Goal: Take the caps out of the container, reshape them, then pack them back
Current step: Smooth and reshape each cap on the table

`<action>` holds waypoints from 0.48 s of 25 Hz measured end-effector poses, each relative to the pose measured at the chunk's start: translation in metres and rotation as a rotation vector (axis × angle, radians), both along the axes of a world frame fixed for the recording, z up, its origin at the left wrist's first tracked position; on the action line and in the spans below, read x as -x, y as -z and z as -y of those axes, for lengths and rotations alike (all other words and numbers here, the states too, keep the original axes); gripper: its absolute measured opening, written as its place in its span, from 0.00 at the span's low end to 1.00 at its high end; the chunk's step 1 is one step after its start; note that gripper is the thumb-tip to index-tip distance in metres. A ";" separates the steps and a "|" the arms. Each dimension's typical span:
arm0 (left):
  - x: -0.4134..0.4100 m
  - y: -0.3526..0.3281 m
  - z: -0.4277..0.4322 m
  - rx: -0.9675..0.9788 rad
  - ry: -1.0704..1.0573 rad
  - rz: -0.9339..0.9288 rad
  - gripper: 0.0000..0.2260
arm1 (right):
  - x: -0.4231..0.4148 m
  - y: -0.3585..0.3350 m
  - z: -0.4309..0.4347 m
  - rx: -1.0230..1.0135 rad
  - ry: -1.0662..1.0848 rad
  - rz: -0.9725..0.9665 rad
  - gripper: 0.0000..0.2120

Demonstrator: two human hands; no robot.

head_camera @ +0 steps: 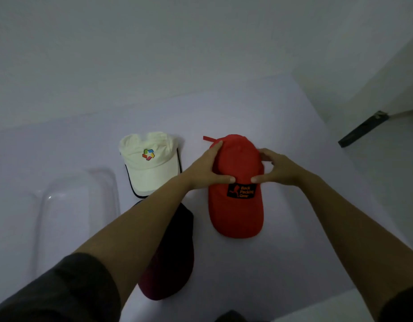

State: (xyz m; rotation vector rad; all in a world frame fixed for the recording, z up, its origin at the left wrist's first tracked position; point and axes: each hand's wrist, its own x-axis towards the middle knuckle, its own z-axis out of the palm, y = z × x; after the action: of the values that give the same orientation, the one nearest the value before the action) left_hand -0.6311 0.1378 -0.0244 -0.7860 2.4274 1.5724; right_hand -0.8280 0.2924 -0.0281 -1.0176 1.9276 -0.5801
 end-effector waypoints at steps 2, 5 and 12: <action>0.006 0.005 -0.008 -0.020 -0.002 0.029 0.50 | -0.005 0.006 -0.002 0.048 0.014 -0.009 0.40; 0.011 0.010 -0.010 0.121 0.016 0.088 0.48 | -0.007 0.005 -0.001 0.110 0.028 -0.029 0.35; 0.006 0.000 -0.007 0.082 0.000 0.053 0.36 | -0.013 0.001 -0.003 0.203 0.071 -0.093 0.24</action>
State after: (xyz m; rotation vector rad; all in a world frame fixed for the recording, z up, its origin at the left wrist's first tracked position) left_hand -0.6373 0.1444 -0.0241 -0.8307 2.4673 1.4419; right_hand -0.8154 0.2952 -0.0287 -1.1233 2.0241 -0.7937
